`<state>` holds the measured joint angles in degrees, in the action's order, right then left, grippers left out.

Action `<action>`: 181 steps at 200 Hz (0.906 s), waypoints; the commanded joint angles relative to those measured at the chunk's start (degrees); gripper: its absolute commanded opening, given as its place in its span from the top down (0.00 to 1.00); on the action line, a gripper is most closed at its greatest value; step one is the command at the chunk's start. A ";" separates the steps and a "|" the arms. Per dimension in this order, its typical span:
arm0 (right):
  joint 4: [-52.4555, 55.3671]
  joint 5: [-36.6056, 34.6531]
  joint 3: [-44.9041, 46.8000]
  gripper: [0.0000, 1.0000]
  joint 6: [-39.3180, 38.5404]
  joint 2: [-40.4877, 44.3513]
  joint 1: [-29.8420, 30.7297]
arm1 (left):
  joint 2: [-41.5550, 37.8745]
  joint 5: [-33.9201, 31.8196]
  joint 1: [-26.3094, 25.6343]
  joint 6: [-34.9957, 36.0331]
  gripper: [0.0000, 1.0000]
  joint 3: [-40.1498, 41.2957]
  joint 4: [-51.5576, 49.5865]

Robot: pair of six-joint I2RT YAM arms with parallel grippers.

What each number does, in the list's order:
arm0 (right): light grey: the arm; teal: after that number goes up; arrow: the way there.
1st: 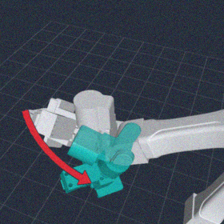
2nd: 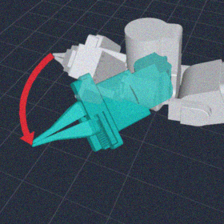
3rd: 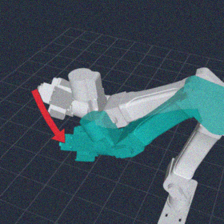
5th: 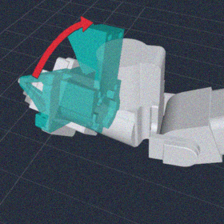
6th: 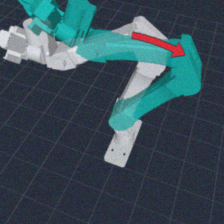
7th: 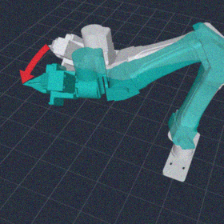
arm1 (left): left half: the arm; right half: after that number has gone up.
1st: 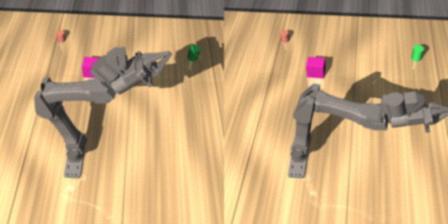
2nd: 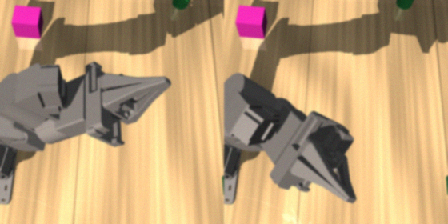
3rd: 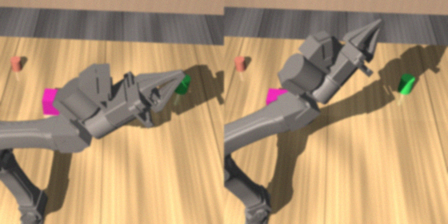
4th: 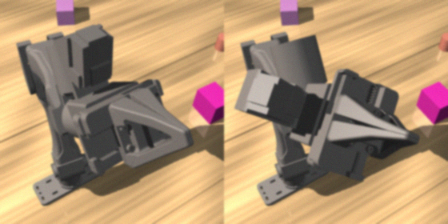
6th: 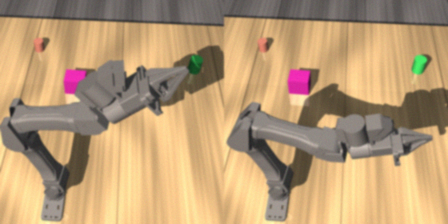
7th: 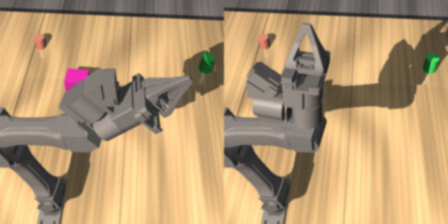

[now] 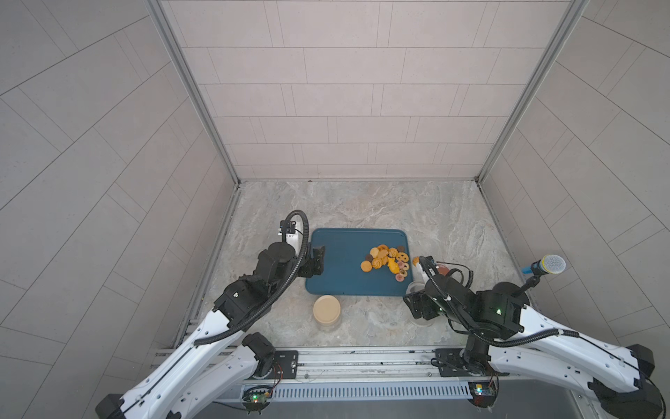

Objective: Pour the cookies out of the jar
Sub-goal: Place the jar at the center of the board.

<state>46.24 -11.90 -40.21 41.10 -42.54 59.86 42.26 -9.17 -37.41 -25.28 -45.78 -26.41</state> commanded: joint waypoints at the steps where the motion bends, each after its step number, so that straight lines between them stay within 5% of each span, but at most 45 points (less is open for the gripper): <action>1: -6.92 -4.46 0.96 1.00 1.12 -1.95 3.50 | -1.13 0.34 0.05 -1.89 0.05 1.55 -1.00; 47: -25.26 -6.40 8.19 1.00 -1.00 -7.86 4.83 | -8.21 -7.45 0.13 -5.00 0.00 4.35 -1.43; 96: -31.36 -7.31 12.41 1.00 1.83 -13.24 4.83 | -5.62 -4.67 0.15 -4.22 0.00 3.38 -3.63; 147: -27.17 -9.49 11.84 0.09 2.50 -11.09 4.83 | -4.86 -3.67 0.14 -6.45 0.02 4.64 -1.99; 181: -23.81 -10.33 11.31 0.00 2.71 -8.95 4.83 | -5.52 -4.86 0.16 -7.26 0.01 4.71 -3.39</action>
<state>19.97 -19.55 -27.83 42.65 -53.21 64.51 37.43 -12.97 -37.39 -31.40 -41.54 -28.91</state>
